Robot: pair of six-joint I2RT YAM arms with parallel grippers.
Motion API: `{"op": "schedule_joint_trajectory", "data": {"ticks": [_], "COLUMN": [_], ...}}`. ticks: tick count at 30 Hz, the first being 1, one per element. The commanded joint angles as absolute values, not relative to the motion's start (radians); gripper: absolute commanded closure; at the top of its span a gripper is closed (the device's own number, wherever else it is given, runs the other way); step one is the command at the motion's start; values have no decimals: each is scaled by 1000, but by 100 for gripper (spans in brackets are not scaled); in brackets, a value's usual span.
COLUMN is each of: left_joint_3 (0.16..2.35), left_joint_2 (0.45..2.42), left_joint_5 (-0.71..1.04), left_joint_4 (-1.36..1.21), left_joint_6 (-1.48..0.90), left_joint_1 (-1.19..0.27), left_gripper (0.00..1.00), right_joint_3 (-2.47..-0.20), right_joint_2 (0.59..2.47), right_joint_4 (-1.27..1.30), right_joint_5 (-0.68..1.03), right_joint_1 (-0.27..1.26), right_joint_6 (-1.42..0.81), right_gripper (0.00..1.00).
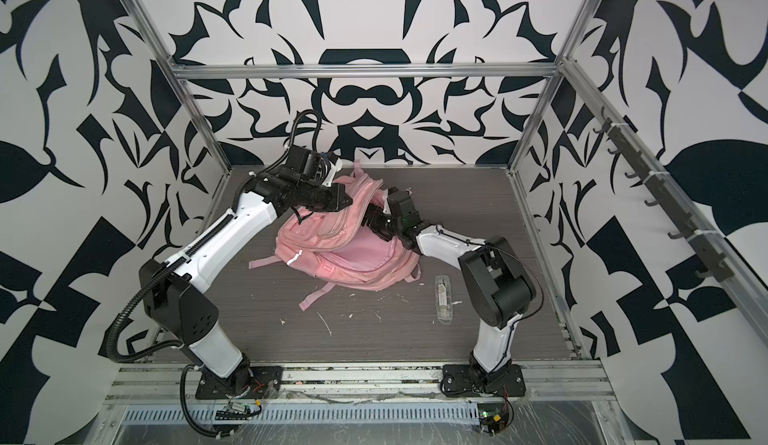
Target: Pack the student bag
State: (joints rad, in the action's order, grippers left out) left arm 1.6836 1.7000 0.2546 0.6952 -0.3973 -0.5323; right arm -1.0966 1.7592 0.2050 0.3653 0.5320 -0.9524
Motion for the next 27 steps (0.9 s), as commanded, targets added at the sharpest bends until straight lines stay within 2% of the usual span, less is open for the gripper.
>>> {"op": "schedule_joint_trajectory", "data": {"ticks": [1, 3, 4, 12, 20, 23, 27], "left_joint_3": [1720, 1722, 1723, 1757, 1798, 1796, 1737], "left_joint_2": [1726, 1752, 1766, 1880, 1987, 1995, 1957], "left_joint_5": [284, 281, 279, 258, 246, 240, 214], "left_joint_4": [600, 600, 600, 589, 592, 595, 603], "left_joint_6": [-416, -421, -424, -430, -438, -432, -421], "left_joint_1": [-531, -534, -534, -586, -641, -656, -657], "left_gripper": [100, 100, 100, 99, 97, 89, 69], "right_joint_3": [-1047, -979, -933, -662, -644, -646, -740], "right_joint_2": [1648, 1572, 1527, 1251, 1143, 1130, 1189], "right_joint_4": [23, 17, 28, 180, 71, 62, -30], "right_joint_5": [226, 164, 129, 99, 24, 26, -28], "right_joint_1": [540, 540, 540, 445, 457, 480, 587], "right_joint_6": [-800, -785, -796, -955, -874, -833, -727], "right_gripper": [12, 2, 1, 0, 0, 0, 2]}}
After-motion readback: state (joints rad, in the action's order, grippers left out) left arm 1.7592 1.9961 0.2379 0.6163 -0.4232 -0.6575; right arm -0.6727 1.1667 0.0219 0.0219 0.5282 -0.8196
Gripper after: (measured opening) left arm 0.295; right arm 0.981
